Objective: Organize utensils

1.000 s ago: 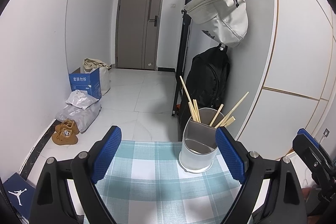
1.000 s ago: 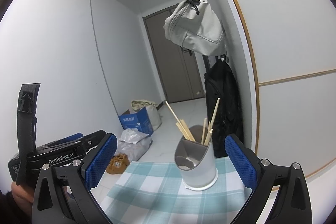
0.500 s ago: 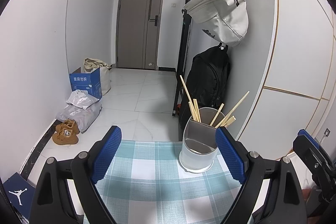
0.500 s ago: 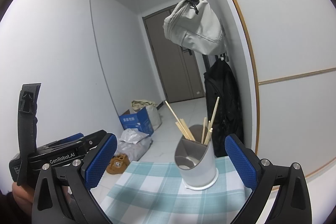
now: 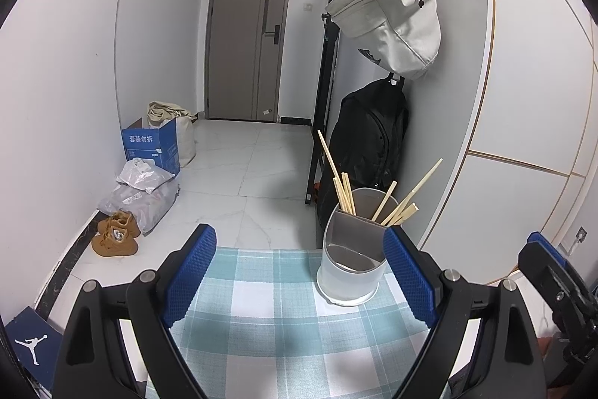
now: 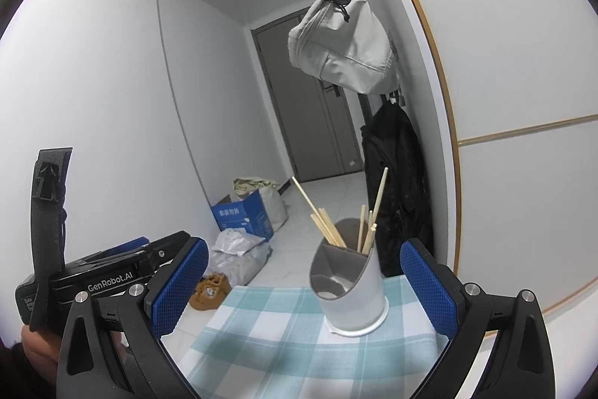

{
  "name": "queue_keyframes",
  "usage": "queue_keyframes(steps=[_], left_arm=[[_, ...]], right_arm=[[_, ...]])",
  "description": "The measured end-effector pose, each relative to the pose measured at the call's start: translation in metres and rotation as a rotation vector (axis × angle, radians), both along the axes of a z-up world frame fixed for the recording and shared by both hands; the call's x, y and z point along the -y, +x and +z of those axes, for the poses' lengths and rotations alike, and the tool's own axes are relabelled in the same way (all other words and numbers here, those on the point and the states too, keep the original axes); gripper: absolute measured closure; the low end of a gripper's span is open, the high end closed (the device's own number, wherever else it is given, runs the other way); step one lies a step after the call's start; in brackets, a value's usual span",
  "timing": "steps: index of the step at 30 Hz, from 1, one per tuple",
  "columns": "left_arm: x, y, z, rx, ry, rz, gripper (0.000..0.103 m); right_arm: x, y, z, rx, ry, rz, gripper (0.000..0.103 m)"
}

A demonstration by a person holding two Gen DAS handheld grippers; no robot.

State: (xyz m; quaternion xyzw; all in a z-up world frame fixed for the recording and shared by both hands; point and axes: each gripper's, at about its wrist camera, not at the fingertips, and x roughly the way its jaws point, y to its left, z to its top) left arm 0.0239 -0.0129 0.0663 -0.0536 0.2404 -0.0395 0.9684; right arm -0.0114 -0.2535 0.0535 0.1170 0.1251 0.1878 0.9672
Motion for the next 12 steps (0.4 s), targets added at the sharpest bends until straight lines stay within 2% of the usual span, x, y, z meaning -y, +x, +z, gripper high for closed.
queue_keyframes(steps=[12], left_arm=[[0.0018, -0.0022, -0.0001, 0.029, -0.001, -0.010, 0.015]], right_arm=[[0.0001, 0.0030, -0.0052, -0.017, 0.011, -0.004, 0.000]])
